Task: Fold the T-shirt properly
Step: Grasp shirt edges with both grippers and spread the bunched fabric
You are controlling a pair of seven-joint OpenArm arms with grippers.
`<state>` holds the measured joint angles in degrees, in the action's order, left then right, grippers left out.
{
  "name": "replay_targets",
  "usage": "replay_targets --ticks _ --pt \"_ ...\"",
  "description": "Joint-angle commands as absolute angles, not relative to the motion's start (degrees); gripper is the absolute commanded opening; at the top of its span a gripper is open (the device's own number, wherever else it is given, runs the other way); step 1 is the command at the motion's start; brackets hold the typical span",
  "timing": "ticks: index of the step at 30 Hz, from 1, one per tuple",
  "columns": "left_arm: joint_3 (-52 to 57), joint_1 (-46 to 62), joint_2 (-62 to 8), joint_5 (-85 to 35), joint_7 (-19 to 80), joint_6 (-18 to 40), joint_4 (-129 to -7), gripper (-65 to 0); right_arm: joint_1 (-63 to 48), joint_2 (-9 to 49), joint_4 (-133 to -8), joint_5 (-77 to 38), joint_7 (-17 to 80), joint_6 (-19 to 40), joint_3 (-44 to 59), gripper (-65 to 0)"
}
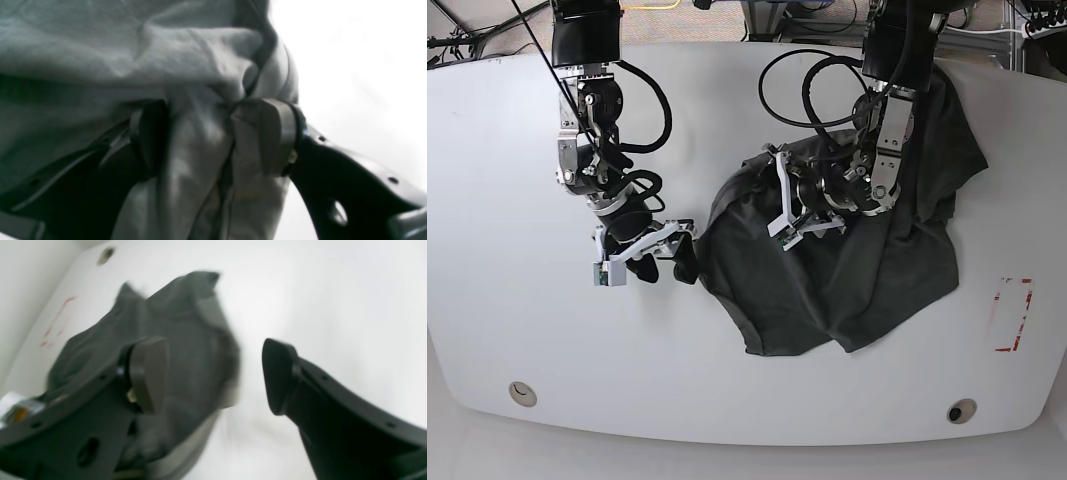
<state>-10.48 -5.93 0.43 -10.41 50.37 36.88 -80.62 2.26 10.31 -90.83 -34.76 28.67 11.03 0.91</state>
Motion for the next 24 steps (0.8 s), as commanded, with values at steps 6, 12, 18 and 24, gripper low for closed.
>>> replay_targets --ticks 6,12,18,24 --pt "-5.93 -6.2 -0.13 -9.19 52.26 37.14 -88.57 -25.8 4.53 11.12 -85.05 -35.21 27.82 12.18 2.24 -22.8" --pt "-2.68 -5.93 -0.13 -10.68 53.67 40.0 -96.48 -25.8 5.49 10.68 -81.19 -35.21 27.56 12.18 2.15 -23.0" --pt "2.68 -5.93 -0.22 -14.81 61.41 40.0 -104.66 -25.8 7.34 9.1 -78.64 -35.21 27.74 12.35 0.31 -23.0" --pt "9.27 -5.76 -2.68 -17.71 65.63 40.0 -109.23 -25.8 9.01 8.48 -76.62 -35.21 27.47 11.91 -3.47 -23.1"
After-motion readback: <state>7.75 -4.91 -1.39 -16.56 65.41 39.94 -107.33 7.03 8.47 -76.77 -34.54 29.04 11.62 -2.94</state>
